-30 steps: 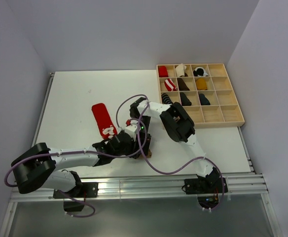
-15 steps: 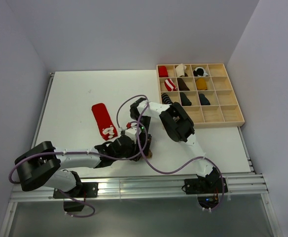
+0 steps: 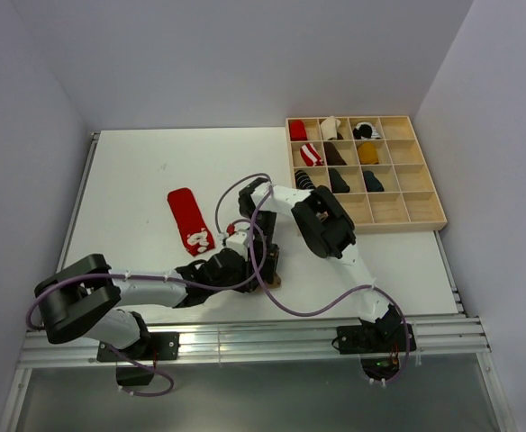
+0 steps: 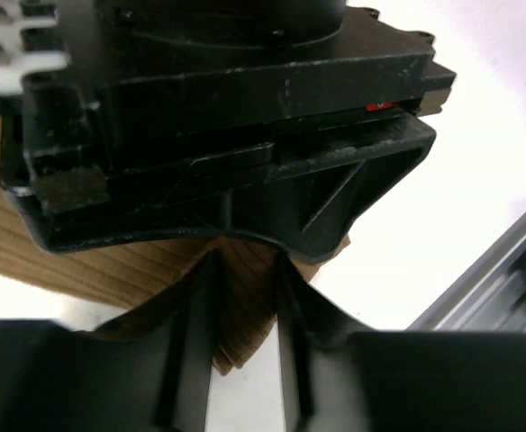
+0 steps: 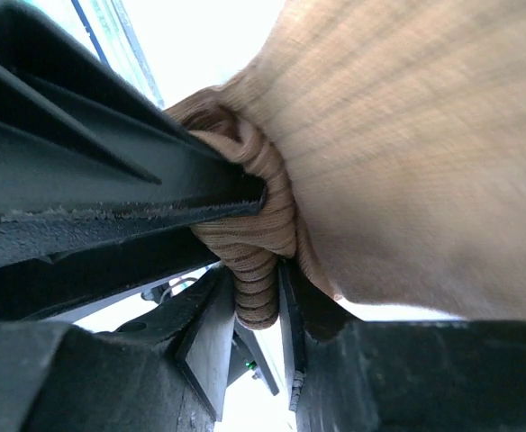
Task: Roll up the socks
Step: Roll the sock at the center of the board.
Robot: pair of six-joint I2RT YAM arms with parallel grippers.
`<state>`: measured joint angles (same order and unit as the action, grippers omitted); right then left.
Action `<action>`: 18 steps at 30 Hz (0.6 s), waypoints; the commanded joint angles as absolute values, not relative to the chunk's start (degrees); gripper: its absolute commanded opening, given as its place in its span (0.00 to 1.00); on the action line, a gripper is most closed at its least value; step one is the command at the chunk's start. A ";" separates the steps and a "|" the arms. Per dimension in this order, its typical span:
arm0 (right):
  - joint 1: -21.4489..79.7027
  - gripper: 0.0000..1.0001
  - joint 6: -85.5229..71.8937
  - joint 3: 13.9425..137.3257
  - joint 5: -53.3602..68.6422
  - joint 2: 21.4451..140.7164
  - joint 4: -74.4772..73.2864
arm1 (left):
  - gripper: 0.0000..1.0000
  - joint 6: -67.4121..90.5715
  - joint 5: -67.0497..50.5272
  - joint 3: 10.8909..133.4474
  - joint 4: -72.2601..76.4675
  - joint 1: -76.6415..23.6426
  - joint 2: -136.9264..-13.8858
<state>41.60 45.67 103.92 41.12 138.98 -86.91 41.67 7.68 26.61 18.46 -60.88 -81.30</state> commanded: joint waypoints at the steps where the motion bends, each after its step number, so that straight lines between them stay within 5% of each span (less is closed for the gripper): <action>1: 41.05 0.34 46.15 102.92 33.66 140.36 -77.88 | 0.29 45.43 6.85 24.61 11.35 -61.70 -84.99; 8: 39.38 0.39 39.83 102.04 35.94 137.56 -71.82 | 0.00 49.13 7.73 23.03 12.13 -61.70 -86.75; 18: 31.47 0.45 29.10 96.08 43.15 123.69 -59.16 | 0.00 57.03 6.95 17.41 18.97 -61.61 -88.15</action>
